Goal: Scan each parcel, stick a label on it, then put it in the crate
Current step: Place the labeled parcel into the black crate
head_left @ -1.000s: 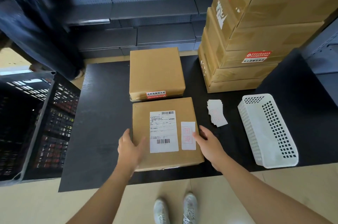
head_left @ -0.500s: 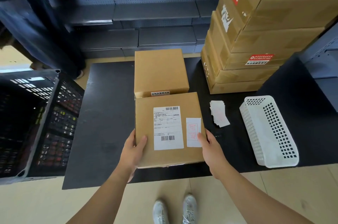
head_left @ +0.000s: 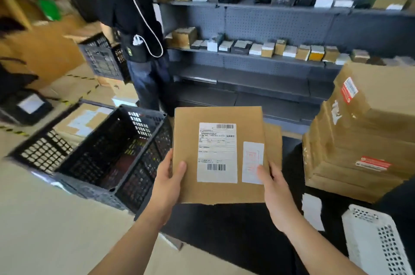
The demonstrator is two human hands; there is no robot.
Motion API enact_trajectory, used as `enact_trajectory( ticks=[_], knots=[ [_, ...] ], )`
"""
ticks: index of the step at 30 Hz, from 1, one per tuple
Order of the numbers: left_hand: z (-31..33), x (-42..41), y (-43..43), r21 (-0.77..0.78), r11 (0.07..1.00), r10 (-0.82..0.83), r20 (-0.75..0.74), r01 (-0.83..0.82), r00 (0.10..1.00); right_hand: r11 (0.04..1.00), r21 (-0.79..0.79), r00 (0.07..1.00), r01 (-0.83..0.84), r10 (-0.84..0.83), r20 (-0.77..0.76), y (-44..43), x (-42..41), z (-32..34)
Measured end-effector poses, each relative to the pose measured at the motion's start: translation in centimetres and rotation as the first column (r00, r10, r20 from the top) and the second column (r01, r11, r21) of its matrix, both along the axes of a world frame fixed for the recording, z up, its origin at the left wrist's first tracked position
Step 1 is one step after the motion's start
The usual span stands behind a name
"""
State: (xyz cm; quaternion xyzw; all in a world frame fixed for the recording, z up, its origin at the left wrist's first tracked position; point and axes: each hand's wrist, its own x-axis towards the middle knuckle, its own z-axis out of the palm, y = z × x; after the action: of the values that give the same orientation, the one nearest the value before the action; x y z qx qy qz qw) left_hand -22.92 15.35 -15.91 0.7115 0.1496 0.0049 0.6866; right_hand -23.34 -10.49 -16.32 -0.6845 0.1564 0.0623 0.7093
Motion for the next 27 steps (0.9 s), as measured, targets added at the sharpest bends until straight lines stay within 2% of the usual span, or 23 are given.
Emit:
enact_trajectory(
  ticks=[5, 13, 19, 27],
  knots=[
    [3.7, -5.3, 5.7, -0.033, 0.951, 0.309, 0.034, -0.308, 0.95, 0.953, 0.007, 0.947, -0.303, 0.3, 0.114, 6.7, 2.0, 3.3],
    [6.6, -16.3, 15.2, -0.112, 0.795, 0.607, 0.152, -0.596, 0.78, 0.759, -0.021, 0.739, -0.65, 0.639, 0.215, 20.1, 0.0, 7.2],
    [7.0, -22.6, 24.0, -0.153, 0.644, 0.765, 0.168, -0.75, 0.622, 0.608, -0.032, 0.579, -0.793, 0.769, 0.271, 32.8, -2.3, 8.4],
    [8.5, -27.1, 40.2, -0.139, 0.517, 0.849, 0.21, -0.844, 0.485, 0.494, 0.033, 0.478, -0.869, 0.82, 0.316, 52.7, -4.3, 9.6]
  ],
)
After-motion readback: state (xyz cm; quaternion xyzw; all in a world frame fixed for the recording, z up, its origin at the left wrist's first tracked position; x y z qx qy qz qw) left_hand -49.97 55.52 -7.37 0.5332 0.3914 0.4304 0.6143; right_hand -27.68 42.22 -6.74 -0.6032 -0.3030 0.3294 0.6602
